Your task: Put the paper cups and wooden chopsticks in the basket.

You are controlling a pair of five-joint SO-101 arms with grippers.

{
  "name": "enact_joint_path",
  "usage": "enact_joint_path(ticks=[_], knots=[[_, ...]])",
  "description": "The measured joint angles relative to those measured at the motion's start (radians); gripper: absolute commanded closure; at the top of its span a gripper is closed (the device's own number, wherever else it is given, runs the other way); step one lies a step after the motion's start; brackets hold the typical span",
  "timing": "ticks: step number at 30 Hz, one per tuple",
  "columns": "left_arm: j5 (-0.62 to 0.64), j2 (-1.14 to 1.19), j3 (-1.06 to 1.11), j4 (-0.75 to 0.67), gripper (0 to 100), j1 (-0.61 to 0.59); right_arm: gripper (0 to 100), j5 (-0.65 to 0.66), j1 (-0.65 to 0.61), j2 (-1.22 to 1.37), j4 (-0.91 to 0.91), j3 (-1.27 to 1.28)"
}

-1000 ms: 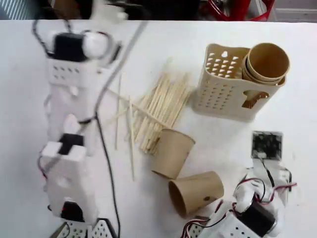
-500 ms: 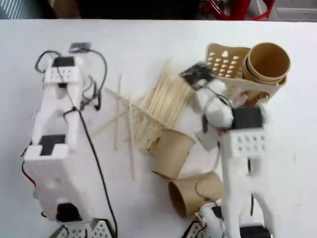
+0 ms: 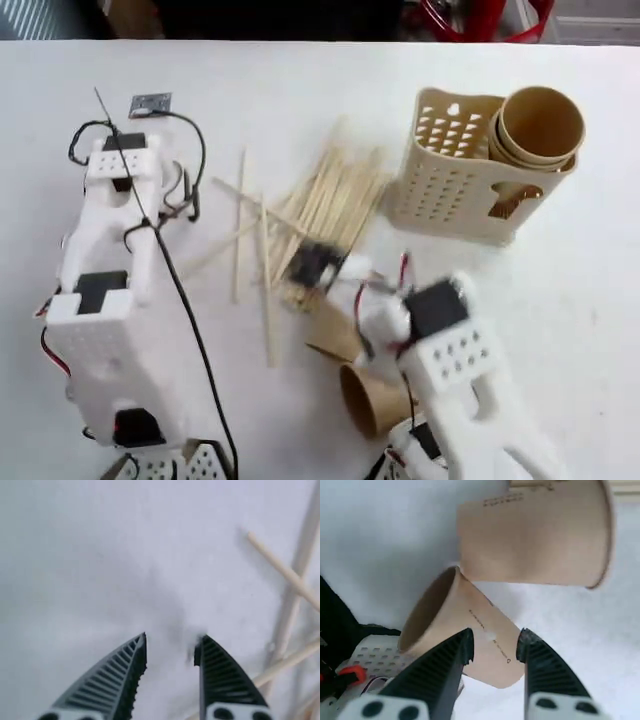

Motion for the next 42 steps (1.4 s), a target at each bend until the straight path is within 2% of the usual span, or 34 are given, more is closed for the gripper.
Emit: enact_joint_path(ticks=[2, 8, 14, 21, 35, 40, 42], knots=[[0.0, 0.0, 0.0, -0.005, 83, 0.0, 84.4, 0.0, -0.072, -0.078, 0.003, 0.032], [0.0, 0.0, 0.005, -0.009, 83, 0.0, 84.4, 0.0, -0.17, -0.192, 0.003, 0.046], [0.0, 0.0, 0.005, -0.011, 83, 0.0, 84.4, 0.0, -0.299, -0.012, 0.002, 0.046], [0.0, 0.0, 0.005, -0.011, 83, 0.0, 84.4, -0.051, -0.304, 0.18, -0.003, 0.031], [0.0, 0.0, 0.005, -0.011, 83, 0.0, 85.1, -0.057, -0.092, 0.209, -0.04, 0.031], [0.0, 0.0, 0.005, -0.011, 83, 0.0, 97.1, -0.057, 0.005, 0.209, -0.068, 0.031], [0.0, 0.0, 0.005, -0.011, 83, 0.0, 98.0, -0.035, 0.049, 0.209, -0.091, 0.031]])
